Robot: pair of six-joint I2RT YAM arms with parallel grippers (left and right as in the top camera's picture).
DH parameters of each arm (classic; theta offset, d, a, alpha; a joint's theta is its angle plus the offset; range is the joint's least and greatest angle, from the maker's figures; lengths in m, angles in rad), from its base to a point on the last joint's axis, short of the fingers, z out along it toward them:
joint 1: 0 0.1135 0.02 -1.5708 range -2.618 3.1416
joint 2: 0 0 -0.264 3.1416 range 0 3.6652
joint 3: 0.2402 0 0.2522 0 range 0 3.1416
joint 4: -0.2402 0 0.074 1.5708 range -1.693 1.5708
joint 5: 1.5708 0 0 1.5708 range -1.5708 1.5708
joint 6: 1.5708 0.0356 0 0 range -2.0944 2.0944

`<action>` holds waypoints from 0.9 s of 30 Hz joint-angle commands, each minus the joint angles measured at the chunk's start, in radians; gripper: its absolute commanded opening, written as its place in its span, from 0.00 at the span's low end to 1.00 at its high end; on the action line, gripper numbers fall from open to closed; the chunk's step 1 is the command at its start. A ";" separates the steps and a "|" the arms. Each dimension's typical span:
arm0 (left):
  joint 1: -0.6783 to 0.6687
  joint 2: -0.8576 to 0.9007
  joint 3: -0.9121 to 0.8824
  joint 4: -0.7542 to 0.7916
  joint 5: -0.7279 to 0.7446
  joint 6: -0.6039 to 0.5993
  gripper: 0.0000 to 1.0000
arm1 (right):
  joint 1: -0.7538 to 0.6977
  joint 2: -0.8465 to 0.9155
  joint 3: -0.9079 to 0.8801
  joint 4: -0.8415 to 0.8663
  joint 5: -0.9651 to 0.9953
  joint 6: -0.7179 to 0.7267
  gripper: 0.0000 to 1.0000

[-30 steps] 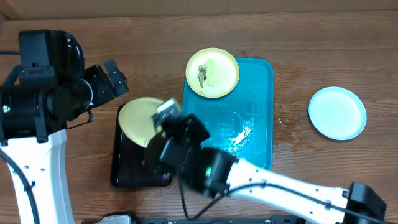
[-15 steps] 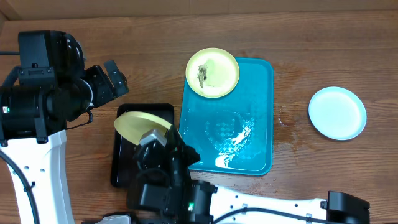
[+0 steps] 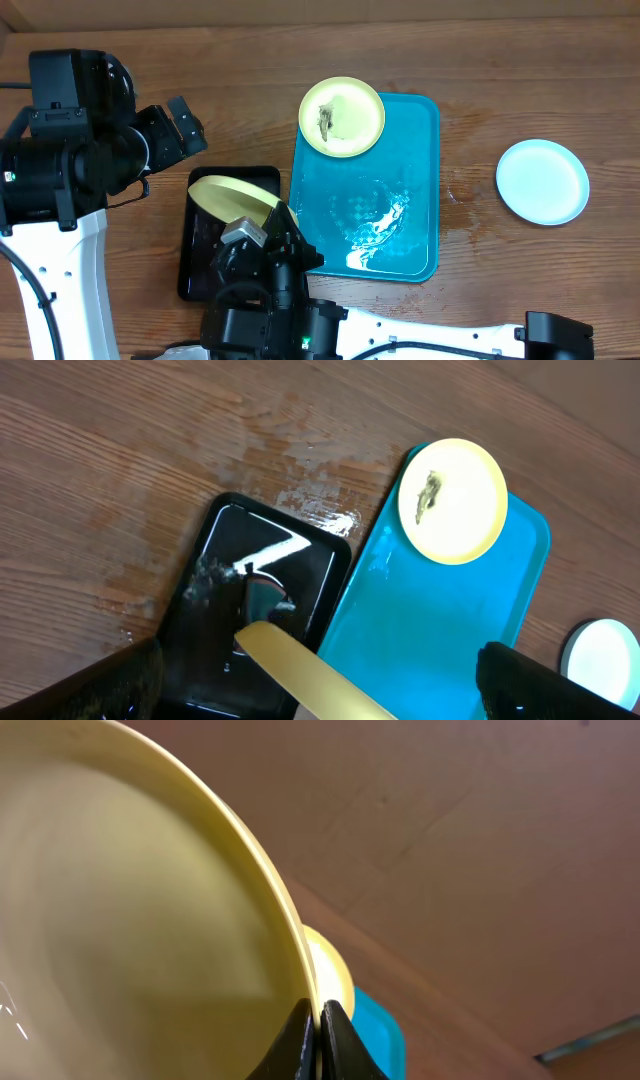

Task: Clean dirty plates on tray and stack at the side
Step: 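Lift the yellow plate with the right gripper and tilt it over the black tray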

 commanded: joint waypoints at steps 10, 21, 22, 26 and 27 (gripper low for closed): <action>0.004 -0.007 0.020 -0.001 0.010 0.012 1.00 | 0.021 0.001 0.018 0.049 0.043 -0.074 0.04; 0.004 -0.007 0.020 -0.001 0.010 0.012 1.00 | 0.021 0.001 0.018 0.050 0.044 -0.085 0.04; 0.004 -0.007 0.020 -0.001 0.010 0.012 1.00 | 0.021 0.001 0.018 0.050 0.044 -0.085 0.04; 0.004 -0.007 0.020 -0.001 0.010 0.012 1.00 | 0.021 0.001 0.018 0.050 0.044 -0.085 0.04; 0.004 -0.007 0.020 -0.001 0.010 0.012 1.00 | 0.021 0.001 0.018 0.050 0.043 -0.085 0.04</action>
